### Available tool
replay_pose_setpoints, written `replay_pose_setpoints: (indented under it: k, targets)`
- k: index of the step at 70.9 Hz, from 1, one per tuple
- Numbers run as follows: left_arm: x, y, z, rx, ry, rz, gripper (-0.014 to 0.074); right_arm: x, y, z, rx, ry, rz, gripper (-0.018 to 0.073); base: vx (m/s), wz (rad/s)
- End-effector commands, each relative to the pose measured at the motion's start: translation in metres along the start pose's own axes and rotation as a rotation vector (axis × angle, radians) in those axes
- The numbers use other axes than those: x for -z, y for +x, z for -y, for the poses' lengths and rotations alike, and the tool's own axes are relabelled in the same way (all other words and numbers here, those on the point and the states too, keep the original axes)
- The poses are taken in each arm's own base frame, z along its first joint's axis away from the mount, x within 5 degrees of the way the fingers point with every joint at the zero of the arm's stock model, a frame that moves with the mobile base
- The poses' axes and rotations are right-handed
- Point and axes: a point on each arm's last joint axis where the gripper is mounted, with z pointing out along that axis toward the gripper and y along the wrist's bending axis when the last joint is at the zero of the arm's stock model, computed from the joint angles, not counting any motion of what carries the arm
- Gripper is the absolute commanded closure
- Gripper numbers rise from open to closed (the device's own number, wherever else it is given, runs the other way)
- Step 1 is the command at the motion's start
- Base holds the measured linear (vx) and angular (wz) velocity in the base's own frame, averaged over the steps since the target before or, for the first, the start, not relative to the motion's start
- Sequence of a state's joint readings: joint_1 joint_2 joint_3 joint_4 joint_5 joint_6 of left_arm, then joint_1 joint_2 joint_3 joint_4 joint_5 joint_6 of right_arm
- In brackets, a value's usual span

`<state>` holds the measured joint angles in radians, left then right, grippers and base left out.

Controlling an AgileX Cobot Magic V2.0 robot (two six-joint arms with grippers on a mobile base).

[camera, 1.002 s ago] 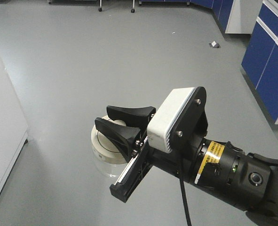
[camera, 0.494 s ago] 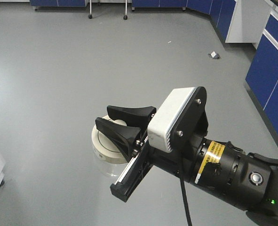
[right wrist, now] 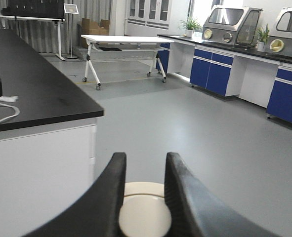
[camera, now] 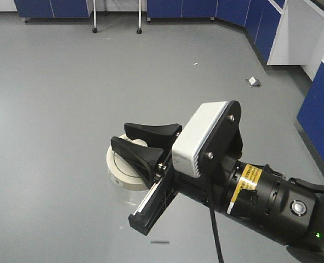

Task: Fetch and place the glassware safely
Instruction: 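Hold the jar in the right gripper while the base turns and drives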

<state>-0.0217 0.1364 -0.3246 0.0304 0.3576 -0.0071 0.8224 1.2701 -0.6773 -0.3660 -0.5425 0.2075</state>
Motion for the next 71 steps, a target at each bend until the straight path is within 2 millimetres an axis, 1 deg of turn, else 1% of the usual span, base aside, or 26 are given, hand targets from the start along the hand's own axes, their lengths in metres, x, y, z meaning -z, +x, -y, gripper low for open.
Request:
replay_pose_setpoints:
  k: [1, 71]
  targets:
    - [0.0016, -0.0143, 0.0003, 0.012, 0.007, 0.089, 0.0603, 0.0039, -0.0276, 0.0005, 0.008, -0.005, 0.16, 0.0563, 0.61, -0.01]
    - [0.0016, -0.014, 0.0003, 0.012, 0.007, 0.085, 0.0603, 0.0035, -0.027, 0.0005, 0.007, -0.006, 0.158, 0.0563, 0.61, -0.01]
